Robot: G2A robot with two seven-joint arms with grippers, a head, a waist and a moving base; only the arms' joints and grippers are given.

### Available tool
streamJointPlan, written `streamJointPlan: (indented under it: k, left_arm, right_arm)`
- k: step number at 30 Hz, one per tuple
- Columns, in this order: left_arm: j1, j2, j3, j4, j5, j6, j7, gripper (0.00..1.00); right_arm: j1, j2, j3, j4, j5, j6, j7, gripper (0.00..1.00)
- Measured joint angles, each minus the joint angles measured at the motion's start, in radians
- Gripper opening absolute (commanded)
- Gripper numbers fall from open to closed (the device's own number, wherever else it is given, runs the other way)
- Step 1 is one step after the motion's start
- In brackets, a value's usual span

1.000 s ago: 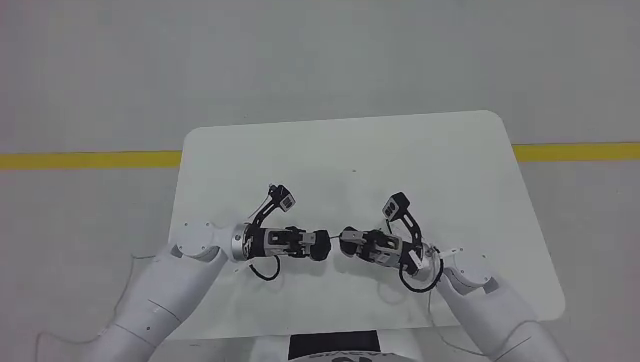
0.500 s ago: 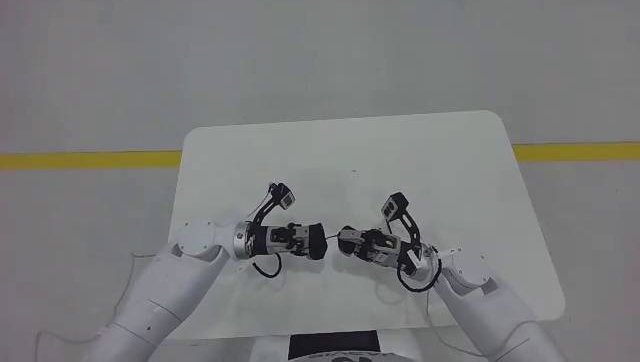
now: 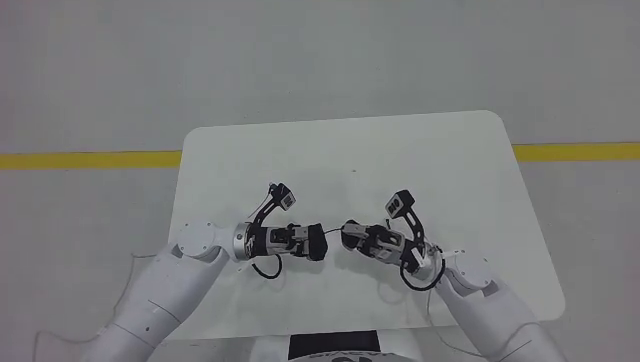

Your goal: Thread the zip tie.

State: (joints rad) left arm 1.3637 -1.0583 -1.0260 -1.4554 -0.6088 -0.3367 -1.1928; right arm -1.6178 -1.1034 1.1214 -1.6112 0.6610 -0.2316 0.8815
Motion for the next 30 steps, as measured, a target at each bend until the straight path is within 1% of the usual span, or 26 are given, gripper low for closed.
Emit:
streamJointPlan:
  k: [1, 3, 8, 13, 23, 26, 30]
  left_arm:
    - [-0.001, 0.001, 0.001, 0.0, -0.002, -0.001, 0.0, 0.51]
    - [-0.001, 0.001, 0.003, 0.001, -0.004, -0.001, -0.001, 0.47]
    - [-0.004, 0.004, 0.007, 0.002, -0.011, -0.003, -0.002, 0.43]
    - [-0.005, 0.005, 0.01, 0.001, -0.016, -0.003, -0.001, 0.37]
    - [-0.004, 0.009, 0.009, -0.001, -0.022, -0.003, 0.005, 0.33]
    - [-0.002, 0.009, 0.008, -0.003, -0.024, -0.003, 0.007, 0.32]
    - [-0.002, 0.01, 0.008, -0.004, -0.025, -0.003, 0.006, 0.32]
  right_arm:
    - [-0.002, 0.0, 0.002, -0.002, 0.007, -0.004, 0.0, 0.0]
    - [-0.004, 0.0, 0.005, -0.004, 0.017, -0.011, 0.001, 0.0]
    - [-0.008, -0.001, 0.008, -0.009, 0.038, -0.015, 0.016, 0.0]
    - [-0.007, -0.001, 0.002, -0.012, 0.033, -0.005, 0.025, 0.0]
    - [0.0, 0.001, -0.002, -0.007, -0.004, 0.017, 0.03, 0.0]
    - [-0.003, 0.001, 0.004, -0.008, -0.005, 0.013, 0.023, 0.0]
    - [-0.011, 0.001, 0.013, -0.013, 0.013, -0.007, 0.012, 0.0]
